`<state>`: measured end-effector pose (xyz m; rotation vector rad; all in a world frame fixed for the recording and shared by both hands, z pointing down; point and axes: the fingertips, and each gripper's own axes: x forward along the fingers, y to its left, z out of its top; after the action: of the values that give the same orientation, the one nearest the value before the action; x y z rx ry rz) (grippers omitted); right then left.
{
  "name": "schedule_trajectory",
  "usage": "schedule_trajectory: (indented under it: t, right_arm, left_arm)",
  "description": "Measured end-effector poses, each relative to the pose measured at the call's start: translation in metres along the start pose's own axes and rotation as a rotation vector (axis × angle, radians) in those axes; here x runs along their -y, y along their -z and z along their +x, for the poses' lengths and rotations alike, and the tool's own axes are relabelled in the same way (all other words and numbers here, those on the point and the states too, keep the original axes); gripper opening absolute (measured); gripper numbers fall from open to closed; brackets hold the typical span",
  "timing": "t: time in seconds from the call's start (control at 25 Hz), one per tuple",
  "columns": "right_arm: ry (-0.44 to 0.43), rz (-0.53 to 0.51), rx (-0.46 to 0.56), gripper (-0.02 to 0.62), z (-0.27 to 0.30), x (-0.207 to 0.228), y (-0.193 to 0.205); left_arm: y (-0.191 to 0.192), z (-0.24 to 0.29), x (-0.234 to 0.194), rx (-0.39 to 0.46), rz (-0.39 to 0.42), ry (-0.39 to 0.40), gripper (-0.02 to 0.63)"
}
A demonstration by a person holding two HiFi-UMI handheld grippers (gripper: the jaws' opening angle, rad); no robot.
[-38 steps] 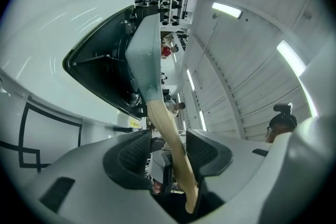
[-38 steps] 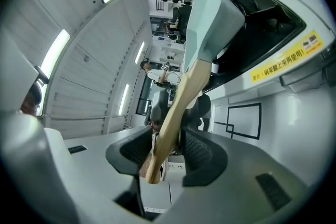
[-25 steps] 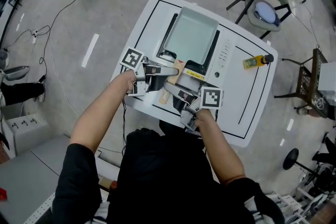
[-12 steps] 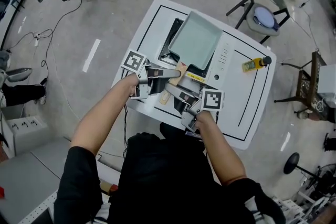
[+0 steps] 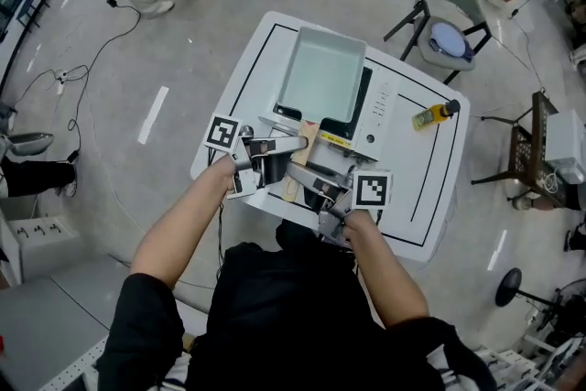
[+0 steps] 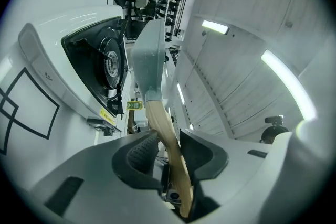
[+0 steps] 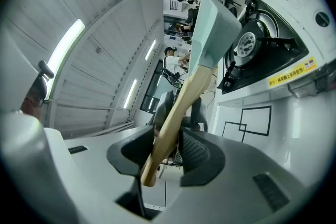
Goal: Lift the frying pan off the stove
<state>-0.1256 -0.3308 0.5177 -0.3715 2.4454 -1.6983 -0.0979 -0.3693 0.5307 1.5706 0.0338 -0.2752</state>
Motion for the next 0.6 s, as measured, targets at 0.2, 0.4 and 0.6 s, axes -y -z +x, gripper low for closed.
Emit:
schedule_trajectory:
  t: [0.2,0.4,0.6]
  right_arm:
    - [-0.004,0.007,-0.011,0.161,-0.001,-0.026,0.023]
    - [0.009,0.034,-0.008,0.161,-0.002,-0.05,0.054]
    - [0.013,0.021,-0.01,0.161,0.0,-0.075,0.088]
  left_arm:
    - [0.023,-0.012,0.02,0.027,0.043,0.025,0.141]
    - [0.056,-0.025,0.039,0.012,0.066,-0.004,0.141]
    - [0.093,-0.041,0.054,0.001,0.073,-0.008,0.141]
